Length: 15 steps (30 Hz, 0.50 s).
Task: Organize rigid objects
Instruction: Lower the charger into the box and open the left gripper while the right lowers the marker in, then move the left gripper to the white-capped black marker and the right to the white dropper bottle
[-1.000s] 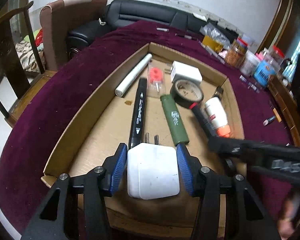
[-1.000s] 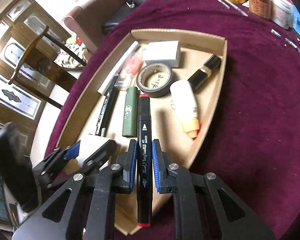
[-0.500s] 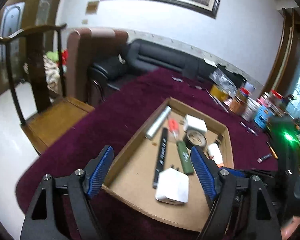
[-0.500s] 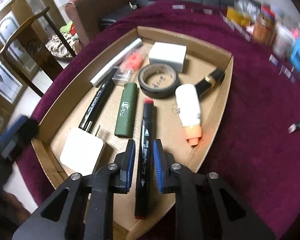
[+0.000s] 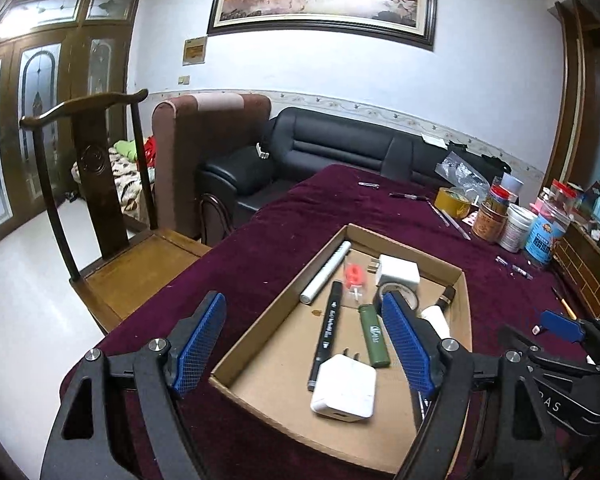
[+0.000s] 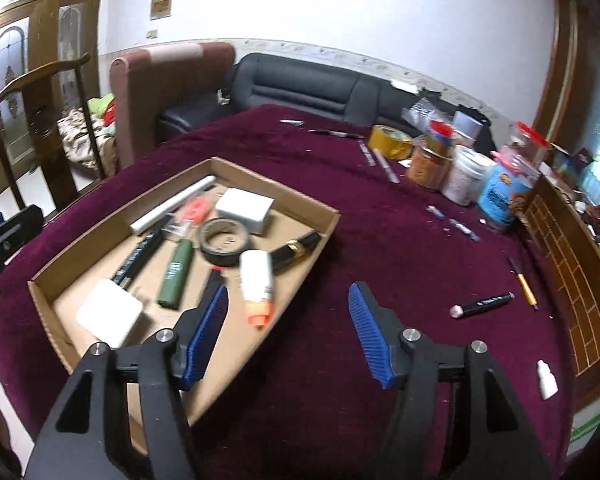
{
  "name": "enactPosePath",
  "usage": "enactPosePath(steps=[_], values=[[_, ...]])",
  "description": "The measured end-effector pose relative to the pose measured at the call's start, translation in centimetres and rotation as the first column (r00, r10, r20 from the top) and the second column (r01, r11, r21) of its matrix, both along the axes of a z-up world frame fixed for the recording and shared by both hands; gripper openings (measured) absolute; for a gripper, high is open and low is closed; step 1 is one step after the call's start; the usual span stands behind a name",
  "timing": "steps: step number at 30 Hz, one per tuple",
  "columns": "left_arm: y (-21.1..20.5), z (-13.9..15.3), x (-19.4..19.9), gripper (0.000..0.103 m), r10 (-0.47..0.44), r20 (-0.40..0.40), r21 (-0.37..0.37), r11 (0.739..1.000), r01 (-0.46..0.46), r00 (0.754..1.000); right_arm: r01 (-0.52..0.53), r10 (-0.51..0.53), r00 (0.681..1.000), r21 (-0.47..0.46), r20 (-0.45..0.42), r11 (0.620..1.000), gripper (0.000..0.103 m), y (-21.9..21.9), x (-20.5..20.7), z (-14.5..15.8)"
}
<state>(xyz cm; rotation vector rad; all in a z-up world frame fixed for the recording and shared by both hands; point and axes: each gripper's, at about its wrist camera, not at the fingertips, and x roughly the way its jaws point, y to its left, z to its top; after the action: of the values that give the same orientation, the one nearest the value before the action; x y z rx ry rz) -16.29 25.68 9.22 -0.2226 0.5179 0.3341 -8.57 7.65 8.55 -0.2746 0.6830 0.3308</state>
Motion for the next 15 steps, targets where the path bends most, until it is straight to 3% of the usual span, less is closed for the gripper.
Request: enactPosePath(steps=[15], values=[[-6.9, 1.6, 1.7, 0.076, -0.092, -0.022, 0.118, 0.988, 0.094, 0.995, 0.093, -0.093, 0.996, 0.020, 0.010, 0.995, 0.062, -6.7, 1.1, -0.5]])
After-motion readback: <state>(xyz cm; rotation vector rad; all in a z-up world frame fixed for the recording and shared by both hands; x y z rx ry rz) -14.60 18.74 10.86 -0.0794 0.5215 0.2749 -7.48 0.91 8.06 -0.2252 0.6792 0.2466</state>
